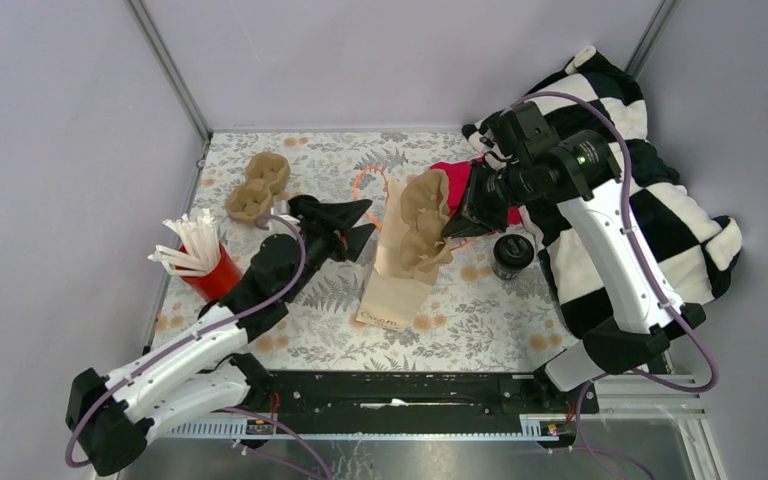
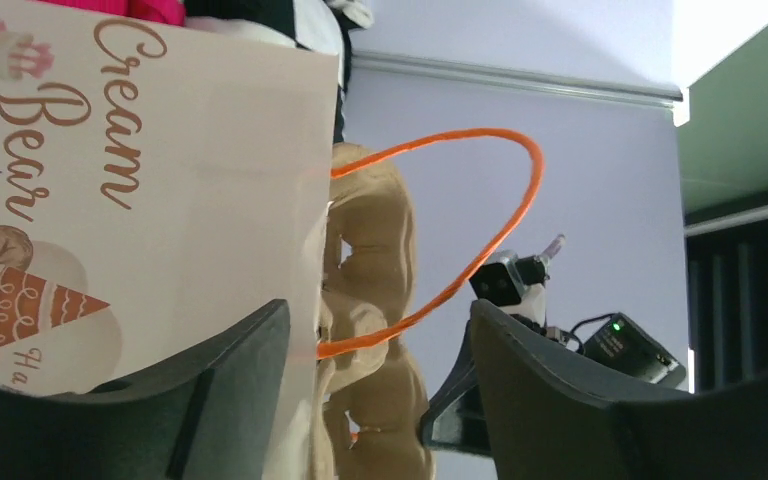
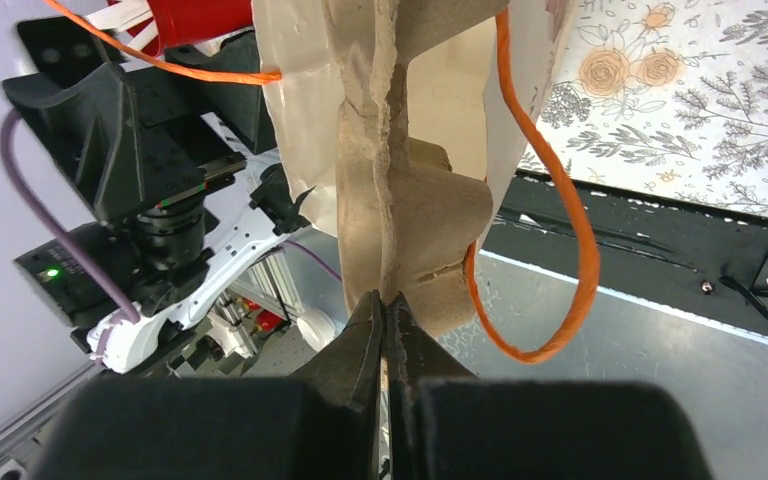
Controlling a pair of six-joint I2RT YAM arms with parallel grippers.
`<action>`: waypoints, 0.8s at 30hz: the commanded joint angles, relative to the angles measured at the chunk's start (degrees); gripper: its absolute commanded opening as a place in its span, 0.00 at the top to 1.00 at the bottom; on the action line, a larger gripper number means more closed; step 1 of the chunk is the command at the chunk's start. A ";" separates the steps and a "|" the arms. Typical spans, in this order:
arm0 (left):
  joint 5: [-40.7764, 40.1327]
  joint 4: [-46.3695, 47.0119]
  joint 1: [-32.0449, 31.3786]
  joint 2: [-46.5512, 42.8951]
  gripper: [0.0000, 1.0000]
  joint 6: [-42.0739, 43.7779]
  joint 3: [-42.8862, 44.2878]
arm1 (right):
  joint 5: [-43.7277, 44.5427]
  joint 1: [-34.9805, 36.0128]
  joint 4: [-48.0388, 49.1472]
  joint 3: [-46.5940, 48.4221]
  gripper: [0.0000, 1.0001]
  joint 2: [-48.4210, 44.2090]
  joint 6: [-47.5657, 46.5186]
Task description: Pack the takeout coffee
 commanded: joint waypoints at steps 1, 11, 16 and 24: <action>-1.12 -24.03 3.13 -3.53 0.23 11.33 10.00 | -1.81 2.50 0.32 4.70 1.00 2.68 -1.48; 9.48 -47.50 14.13 8.99 0.11 41.04 35.21 | 1.38 8.88 -2.42 9.22 1.00 5.96 -2.52; 11.05 -50.68 15.54 11.40 0.27 44.24 38.46 | 0.91 9.24 -1.95 11.29 1.00 6.32 -3.15; 16.89 -50.78 15.56 12.28 0.49 49.80 39.64 | 3.67 9.52 -2.49 11.76 1.00 7.69 -1.88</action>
